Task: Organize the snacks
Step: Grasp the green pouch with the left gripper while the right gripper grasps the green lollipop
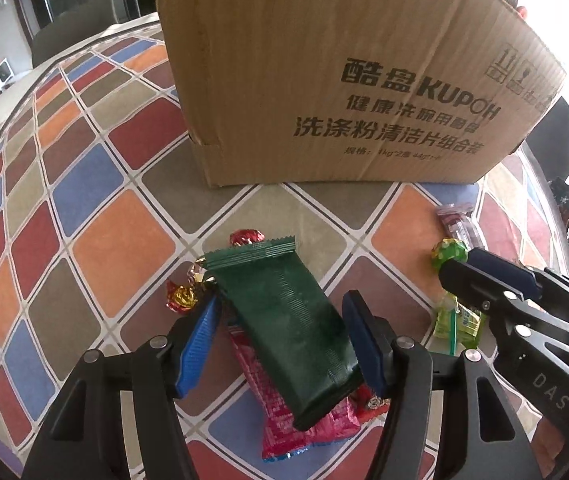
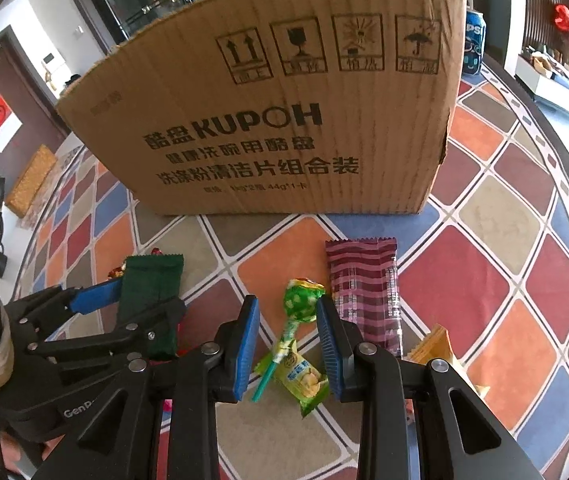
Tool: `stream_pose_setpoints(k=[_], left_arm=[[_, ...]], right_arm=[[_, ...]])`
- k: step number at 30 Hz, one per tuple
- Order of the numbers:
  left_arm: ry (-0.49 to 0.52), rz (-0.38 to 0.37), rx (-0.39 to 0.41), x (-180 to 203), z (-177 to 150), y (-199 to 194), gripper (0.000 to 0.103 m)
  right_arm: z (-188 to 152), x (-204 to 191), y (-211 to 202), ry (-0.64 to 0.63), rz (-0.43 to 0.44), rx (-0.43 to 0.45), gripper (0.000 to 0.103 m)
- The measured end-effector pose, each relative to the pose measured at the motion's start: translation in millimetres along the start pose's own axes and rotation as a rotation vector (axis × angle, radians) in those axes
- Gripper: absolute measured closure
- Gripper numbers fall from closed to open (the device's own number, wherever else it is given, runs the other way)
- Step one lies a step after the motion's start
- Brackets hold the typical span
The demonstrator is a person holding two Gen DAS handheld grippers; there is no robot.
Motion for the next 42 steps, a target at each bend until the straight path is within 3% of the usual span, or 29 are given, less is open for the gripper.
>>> stream_pose_setpoints(k=[3, 9, 11, 14, 25, 42], left_arm=[[-0.003, -0.012, -0.001, -0.3, 0.2, 1.9, 0.042], [-0.026, -0.076, -0.016, -0.9, -3.5, 2.9, 0.072], [-0.025, -0.086, -0.017, -0.7, -4.1, 2.1, 0.077], [-0.032, -0.105, -0.011, -0.6, -4.3, 0.3, 0.081], [-0.043, -0.19, 0.051, 0.0, -1.7, -28.2, 0.091], [-0.014, -0.226, 0.122, 9.9, 3.3, -56.2, 0.091]], right_arm=[[-1.4, 1.0, 5.5, 0.004, 0.002, -0.013, 0.072], [-3.7, -0.2, 14.1, -0.001, -0.001, -0.031, 0.073], [-4.2, -1.3, 16.5, 0.0, 0.002, -0.035, 0.078], [-4.6, -5.6, 17.9, -0.003, 0.002, -0.031, 0.078], [-0.8, -21.9, 3.1, -0.021, 0.03, 0.008, 0.078], [4.5, -42.5, -15.3, -0.039, 0.068, 0.057, 0.078]])
Point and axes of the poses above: each gripper's, at about its wrist camera, not at the fingertips, and y roughly the way its jaws point, x to its right, z to its top, the point moved 10 cm from there along y, roughly the way its jaws point, and after that the axes turned 8 degrees about -y, right-handed, at the moved point
